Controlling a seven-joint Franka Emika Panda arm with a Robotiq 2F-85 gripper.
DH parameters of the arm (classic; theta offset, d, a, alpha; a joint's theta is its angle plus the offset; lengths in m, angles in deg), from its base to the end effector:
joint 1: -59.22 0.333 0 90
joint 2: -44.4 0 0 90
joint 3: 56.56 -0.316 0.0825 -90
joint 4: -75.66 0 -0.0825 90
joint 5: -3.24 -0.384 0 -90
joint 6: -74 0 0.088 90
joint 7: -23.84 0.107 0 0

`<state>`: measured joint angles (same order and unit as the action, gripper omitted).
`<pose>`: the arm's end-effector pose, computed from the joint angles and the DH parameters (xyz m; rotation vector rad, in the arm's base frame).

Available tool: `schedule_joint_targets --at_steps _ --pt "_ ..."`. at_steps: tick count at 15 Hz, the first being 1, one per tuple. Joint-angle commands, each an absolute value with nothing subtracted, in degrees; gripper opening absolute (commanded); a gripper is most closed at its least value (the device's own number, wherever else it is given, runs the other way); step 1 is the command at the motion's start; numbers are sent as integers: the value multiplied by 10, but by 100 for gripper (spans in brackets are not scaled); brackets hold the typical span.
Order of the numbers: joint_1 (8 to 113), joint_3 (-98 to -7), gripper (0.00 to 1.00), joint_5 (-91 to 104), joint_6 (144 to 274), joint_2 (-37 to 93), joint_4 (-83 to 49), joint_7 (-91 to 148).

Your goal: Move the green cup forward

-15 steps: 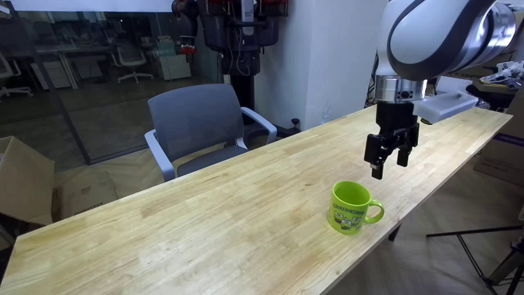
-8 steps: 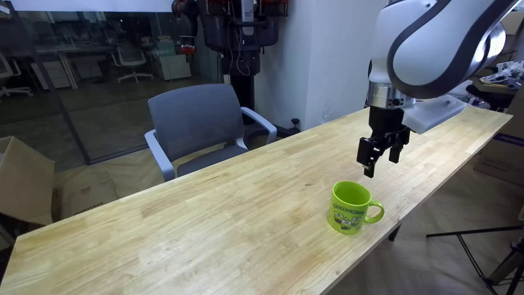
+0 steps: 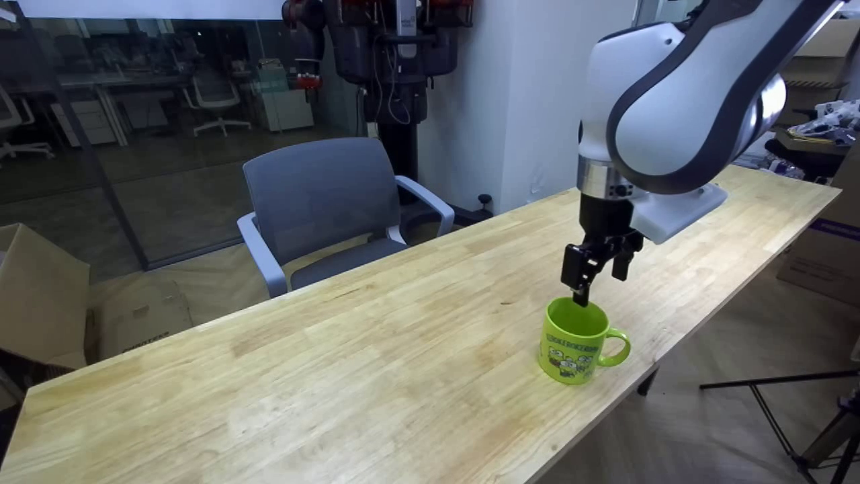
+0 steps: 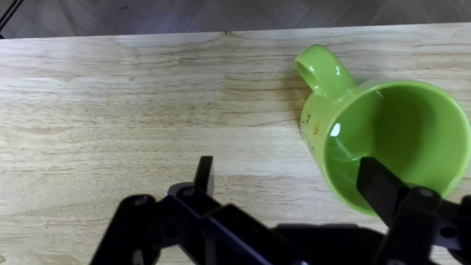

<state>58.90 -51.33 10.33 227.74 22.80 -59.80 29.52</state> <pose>0.4981 -0.0470 0.1636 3.0527 -0.1191 -0.0886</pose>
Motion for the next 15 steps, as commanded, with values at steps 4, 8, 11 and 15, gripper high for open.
schedule_joint_targets --at_steps 4,8,11,15 --pt "595 -527 100 87 2274 205 -576 290" --pt "591 -531 75 75 2271 190 -569 282" --pt "590 -531 60 72 2270 179 -562 274" --pt "586 -536 31 66 2267 167 -552 257"
